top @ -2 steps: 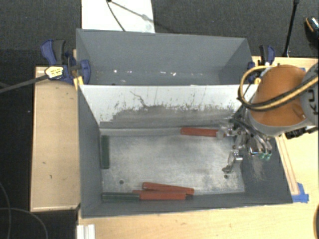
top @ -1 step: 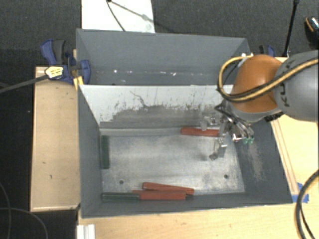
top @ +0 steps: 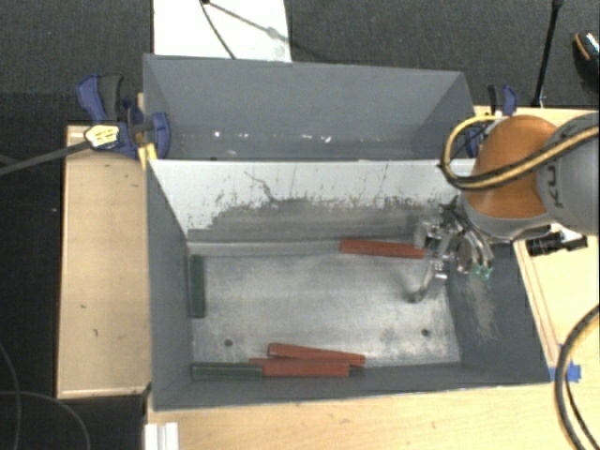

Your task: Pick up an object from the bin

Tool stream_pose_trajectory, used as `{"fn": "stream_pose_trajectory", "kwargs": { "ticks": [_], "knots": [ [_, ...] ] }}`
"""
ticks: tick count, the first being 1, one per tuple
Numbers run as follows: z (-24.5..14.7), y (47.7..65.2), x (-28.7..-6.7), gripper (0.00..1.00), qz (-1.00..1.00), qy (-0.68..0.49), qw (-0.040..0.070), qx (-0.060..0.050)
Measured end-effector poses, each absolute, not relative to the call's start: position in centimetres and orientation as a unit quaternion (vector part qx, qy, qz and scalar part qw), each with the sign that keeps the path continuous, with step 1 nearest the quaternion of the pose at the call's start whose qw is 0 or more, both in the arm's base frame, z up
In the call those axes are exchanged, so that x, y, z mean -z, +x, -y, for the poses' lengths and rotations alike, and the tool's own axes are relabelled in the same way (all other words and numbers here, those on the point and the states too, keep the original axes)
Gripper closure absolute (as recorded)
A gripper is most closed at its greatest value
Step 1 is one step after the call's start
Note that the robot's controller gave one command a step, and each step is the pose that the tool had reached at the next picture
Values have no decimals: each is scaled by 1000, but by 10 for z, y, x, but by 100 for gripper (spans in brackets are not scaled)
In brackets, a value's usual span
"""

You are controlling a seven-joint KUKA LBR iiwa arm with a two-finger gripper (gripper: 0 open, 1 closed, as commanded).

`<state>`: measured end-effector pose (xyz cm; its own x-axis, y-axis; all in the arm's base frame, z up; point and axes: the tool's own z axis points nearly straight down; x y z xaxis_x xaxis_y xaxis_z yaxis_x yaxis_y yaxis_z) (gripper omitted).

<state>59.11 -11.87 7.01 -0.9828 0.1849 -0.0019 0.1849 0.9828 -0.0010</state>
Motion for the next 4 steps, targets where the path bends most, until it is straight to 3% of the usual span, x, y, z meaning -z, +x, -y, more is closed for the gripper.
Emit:
{"fn": "stream_pose_trajectory", "kwargs": {
  "ticks": [1,2,3,4],
  "knots": [
    [117,593,-72,100,-996,90,3,0],
    [117,592,-71,0,-996,90,2,0],
    [48,593,-71,0,-1000,24,0,-1],
    [52,592,-71,100,-1000,26,0,0]
  ]
}}
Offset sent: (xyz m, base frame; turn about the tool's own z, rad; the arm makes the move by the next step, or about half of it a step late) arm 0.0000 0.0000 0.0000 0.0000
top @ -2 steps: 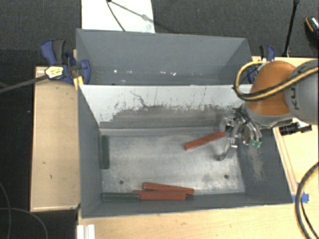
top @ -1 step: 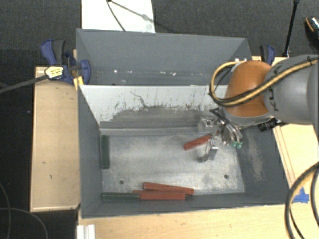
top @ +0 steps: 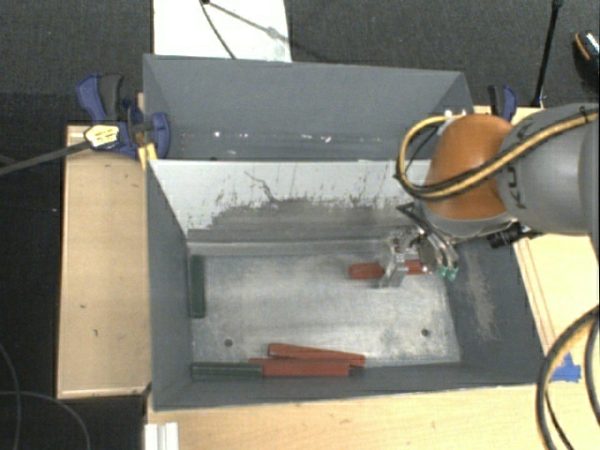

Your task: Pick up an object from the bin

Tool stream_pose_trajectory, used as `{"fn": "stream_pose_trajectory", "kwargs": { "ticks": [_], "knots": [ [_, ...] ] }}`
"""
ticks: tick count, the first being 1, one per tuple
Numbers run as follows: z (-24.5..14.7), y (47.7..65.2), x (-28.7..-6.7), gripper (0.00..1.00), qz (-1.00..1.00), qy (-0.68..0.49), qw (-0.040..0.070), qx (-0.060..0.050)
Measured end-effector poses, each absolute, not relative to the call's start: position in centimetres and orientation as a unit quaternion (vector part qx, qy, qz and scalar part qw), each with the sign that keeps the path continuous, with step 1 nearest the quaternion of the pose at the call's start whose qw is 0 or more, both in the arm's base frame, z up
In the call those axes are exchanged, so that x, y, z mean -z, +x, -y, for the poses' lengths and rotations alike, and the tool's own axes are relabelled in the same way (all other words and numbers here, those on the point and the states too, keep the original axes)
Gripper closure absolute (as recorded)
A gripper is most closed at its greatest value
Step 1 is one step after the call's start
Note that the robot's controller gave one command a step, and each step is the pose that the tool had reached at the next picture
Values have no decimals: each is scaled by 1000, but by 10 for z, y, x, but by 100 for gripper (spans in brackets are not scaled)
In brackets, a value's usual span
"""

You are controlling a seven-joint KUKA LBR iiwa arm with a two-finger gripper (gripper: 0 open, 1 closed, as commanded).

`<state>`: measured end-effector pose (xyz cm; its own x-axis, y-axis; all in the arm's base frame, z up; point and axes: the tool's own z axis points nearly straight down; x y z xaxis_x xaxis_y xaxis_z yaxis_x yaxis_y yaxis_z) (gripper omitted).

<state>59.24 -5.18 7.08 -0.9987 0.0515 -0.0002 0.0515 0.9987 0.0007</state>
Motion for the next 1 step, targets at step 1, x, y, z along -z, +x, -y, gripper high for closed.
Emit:
{"fn": "stream_pose_trajectory", "kwargs": {
  "ticks": [1],
  "knots": [
    [37,571,-198,100,-997,-78,5,1]
  ]
}}
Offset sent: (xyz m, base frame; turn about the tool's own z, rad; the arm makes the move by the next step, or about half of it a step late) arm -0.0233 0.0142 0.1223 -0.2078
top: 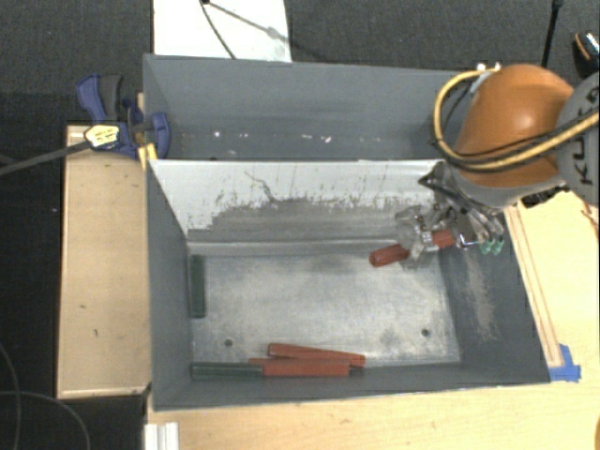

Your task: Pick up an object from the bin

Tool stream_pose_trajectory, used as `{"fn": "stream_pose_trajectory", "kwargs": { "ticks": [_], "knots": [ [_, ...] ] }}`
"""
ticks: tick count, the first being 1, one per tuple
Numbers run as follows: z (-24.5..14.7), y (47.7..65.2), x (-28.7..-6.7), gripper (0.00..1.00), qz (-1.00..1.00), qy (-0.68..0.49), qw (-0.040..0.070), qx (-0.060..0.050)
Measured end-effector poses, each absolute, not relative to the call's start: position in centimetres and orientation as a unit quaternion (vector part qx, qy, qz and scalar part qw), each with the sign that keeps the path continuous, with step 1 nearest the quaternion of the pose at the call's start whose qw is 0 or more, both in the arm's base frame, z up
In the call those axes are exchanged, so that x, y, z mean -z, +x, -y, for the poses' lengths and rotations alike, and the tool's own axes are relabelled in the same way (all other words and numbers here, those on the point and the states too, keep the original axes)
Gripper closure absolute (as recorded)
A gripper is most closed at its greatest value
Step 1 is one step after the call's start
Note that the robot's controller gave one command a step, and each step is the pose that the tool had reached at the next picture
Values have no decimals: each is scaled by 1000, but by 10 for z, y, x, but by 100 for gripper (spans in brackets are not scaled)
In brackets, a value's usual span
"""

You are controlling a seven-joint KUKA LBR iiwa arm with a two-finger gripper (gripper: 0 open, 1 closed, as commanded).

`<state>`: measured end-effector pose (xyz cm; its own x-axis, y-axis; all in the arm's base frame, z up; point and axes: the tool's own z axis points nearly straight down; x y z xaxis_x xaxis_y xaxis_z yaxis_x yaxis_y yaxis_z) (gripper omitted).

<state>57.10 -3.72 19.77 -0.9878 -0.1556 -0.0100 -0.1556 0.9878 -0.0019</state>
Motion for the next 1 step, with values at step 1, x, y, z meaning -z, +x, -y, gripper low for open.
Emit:
{"fn": "stream_pose_trajectory", "kwargs": {
  "ticks": [1],
  "knots": [
    [-1,572,-241,100,-970,-242,4,0]
  ]
}}
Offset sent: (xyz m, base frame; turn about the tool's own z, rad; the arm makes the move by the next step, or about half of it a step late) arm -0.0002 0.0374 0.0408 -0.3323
